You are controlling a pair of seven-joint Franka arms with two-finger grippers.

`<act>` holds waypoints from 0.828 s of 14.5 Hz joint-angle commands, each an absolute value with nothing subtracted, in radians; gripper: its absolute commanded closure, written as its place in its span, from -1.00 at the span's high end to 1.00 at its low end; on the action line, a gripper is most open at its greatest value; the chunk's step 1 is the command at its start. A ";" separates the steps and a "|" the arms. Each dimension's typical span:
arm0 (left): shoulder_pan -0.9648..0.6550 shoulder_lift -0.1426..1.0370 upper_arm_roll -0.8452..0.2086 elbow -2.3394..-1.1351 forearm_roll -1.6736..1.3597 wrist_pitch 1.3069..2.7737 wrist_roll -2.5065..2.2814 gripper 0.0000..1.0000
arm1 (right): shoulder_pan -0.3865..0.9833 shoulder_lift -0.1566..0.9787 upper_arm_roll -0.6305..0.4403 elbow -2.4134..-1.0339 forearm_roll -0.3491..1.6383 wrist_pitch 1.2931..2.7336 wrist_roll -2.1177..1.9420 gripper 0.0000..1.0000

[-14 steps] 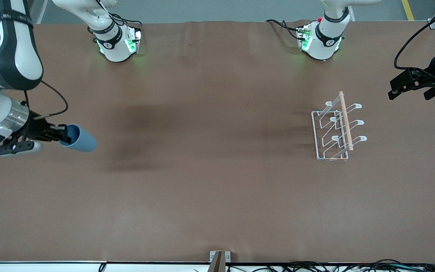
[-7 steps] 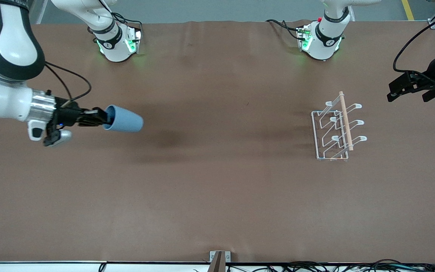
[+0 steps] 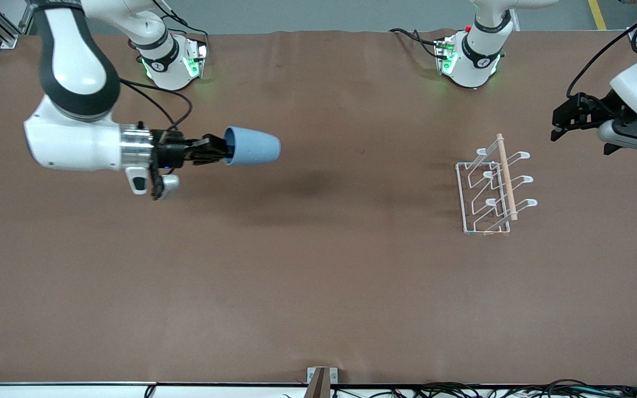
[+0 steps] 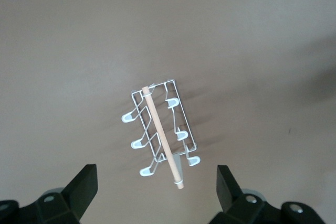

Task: Hang cup on cup holder
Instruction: 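Lift the blue cup sideways with the right gripper toward the table middle, then hold the cup with the right gripper while the left gripper reaches it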

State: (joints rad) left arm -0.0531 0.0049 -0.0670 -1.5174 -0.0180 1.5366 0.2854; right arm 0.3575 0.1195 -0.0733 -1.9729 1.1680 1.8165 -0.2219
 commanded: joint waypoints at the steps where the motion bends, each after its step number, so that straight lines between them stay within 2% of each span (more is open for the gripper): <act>1: -0.052 0.012 -0.106 -1.496 -0.058 1.525 0.423 1.00 | 0.422 0.164 -0.081 -1.993 1.313 1.821 -0.222 -0.99; 3: -0.055 0.012 -0.146 -1.494 -0.110 1.525 0.448 1.00 | 0.484 0.193 -0.083 -1.993 1.391 1.832 -0.225 -0.99; 7: -0.055 0.014 -0.346 -1.489 -0.139 1.526 0.551 1.00 | 0.540 0.236 -0.083 -1.991 1.489 1.832 -0.236 -0.99; 9: -0.055 0.021 -0.412 -1.493 -0.242 1.528 0.560 1.00 | 0.545 0.241 -0.083 -1.991 1.499 1.830 -0.238 -0.99; 12: -0.057 0.104 -0.489 -1.496 -0.391 1.531 0.551 1.00 | 0.548 0.241 -0.083 -1.991 1.500 1.833 -0.238 -0.99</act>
State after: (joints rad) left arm -0.0666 0.0332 -0.4583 -1.5191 -0.3315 1.5366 0.5246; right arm 0.5386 0.2499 -0.0748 -1.9837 1.4697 1.8329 -0.2262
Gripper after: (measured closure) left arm 0.000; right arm 0.956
